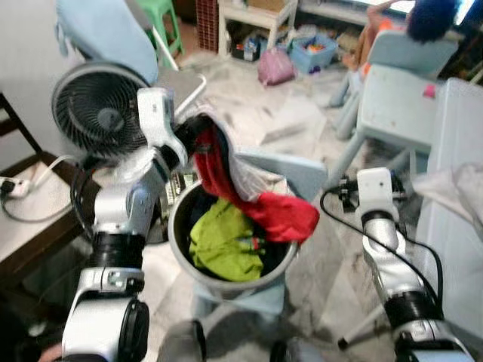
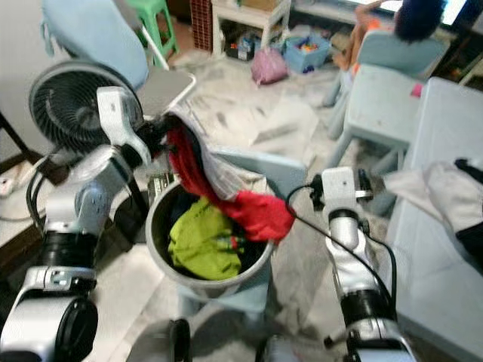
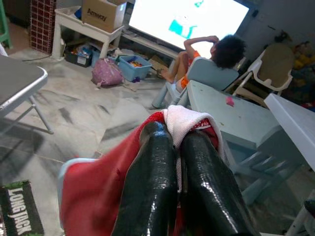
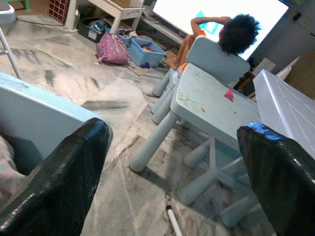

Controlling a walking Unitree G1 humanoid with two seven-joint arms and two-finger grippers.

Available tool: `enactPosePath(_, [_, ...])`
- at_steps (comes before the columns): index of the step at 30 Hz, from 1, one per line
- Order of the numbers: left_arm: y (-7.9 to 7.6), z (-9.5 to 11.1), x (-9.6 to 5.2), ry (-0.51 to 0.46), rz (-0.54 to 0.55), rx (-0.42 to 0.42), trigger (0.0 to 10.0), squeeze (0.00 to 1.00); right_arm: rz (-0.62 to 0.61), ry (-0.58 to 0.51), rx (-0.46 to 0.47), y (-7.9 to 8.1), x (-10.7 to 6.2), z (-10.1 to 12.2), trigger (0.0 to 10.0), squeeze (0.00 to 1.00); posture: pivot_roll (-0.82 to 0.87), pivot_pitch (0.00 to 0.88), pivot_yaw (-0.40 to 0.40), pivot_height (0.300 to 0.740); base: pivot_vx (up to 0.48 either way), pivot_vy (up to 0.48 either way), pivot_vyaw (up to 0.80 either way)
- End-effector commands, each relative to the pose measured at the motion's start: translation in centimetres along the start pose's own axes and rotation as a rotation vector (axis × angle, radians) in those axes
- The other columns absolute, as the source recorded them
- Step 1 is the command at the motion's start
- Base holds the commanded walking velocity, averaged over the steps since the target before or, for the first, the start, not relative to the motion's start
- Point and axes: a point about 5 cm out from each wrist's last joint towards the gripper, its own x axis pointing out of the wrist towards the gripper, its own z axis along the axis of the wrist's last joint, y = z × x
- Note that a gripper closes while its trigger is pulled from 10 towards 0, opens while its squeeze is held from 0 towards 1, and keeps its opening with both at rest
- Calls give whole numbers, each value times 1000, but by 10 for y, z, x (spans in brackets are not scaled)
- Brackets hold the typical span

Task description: Hang hanger

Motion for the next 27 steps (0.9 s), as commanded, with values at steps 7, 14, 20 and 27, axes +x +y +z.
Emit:
enactPosePath(7, [-5, -82, -19, 331, 70, -69, 0, 0, 1, 0, -6, -6, 3, 4, 10000, 0, 91, 68, -54, 740, 0, 0, 0])
enactPosePath(14, [-28, -106, -28, 463, -9, 52, 3137, 0, -1, 1, -3, -7, 1, 3, 10000, 0, 78, 78, -45, 740, 0, 0, 0])
enactPosePath(20, [-21, -119, -41, 522, -10, 176, 7529, 0, 2, 4, -1, -6, 0, 2, 10000, 0, 82, 91, -45, 740, 0, 0, 0])
enactPosePath(27, [-27, -135, -56, 639, -93, 254, 10000, 1000, 16, 1, 2, -2, 1, 5, 10000, 0, 81, 106, -50, 740, 0, 0, 0])
